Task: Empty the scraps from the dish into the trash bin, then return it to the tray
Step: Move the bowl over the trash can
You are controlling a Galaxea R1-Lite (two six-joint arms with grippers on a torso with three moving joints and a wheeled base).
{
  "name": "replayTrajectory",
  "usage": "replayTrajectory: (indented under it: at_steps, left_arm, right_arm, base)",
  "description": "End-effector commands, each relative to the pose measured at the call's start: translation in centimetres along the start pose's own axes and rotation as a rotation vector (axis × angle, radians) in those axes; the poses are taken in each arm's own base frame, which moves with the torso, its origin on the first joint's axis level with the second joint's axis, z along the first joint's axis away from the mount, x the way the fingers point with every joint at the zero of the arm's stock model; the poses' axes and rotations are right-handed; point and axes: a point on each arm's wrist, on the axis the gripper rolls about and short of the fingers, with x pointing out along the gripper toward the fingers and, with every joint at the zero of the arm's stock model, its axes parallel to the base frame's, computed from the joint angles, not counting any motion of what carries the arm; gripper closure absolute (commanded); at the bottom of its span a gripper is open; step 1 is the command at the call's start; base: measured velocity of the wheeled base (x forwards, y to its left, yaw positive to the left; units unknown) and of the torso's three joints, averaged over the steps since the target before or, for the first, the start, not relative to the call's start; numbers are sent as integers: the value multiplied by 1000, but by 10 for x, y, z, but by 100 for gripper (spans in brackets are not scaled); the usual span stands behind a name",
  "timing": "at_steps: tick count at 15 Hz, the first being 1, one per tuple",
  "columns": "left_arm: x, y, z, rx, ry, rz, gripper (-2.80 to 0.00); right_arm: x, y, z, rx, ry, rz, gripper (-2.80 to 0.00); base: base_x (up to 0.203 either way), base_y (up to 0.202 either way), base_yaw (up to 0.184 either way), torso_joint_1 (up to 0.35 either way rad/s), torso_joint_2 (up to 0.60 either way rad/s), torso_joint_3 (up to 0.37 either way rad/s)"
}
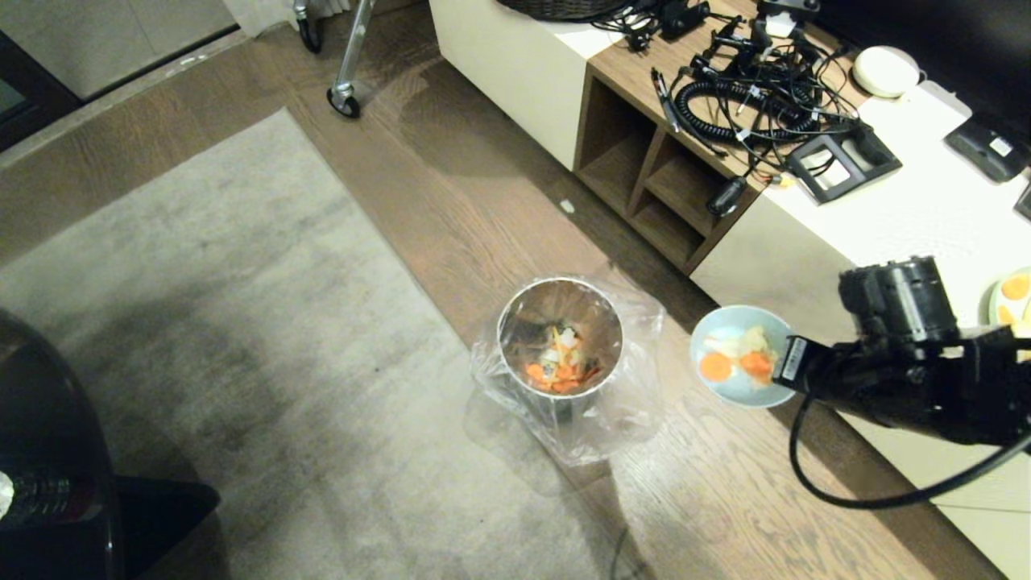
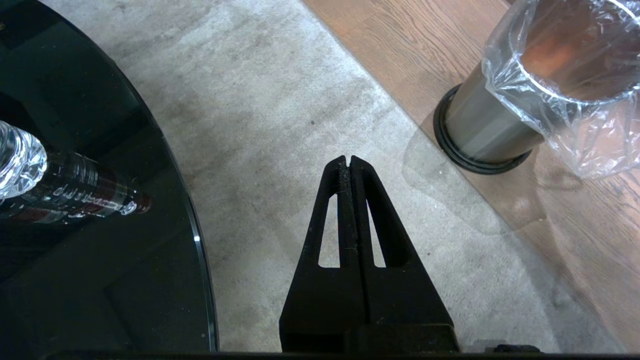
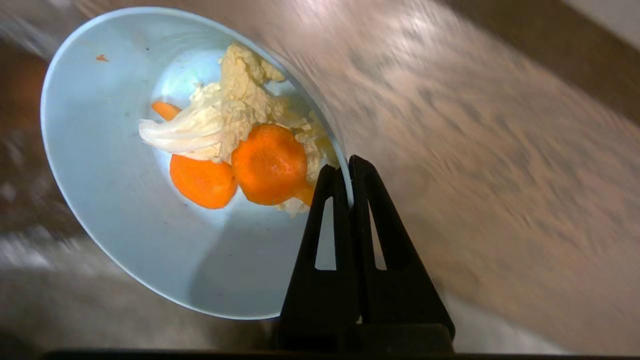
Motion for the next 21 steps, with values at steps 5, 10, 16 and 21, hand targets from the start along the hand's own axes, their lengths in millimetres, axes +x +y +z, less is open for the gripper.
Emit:
replayTrajectory:
  at_steps: [5,10,16,21]
  left_arm:
    - [0,0,0,-1,-1,0,0]
    - [0,0,0,-1,-1,0,0]
    - [0,0,0,-1,-1,0,0]
    - [0,0,0,-1,-1,0,0]
  right_arm:
    - [23,50,-14,-141,-204,144,0]
    - [31,72,-23,-222,-353,243,0]
    - [50,95,-36,-280,-608,348,0]
    - [61,104,-42,-373,-739,397,0]
  base:
    - [0,0,0,0,0,0]
    - [0,0,0,0,0,0]
    - [0,0,0,0,0,0]
    - [0,0,0,0,0,0]
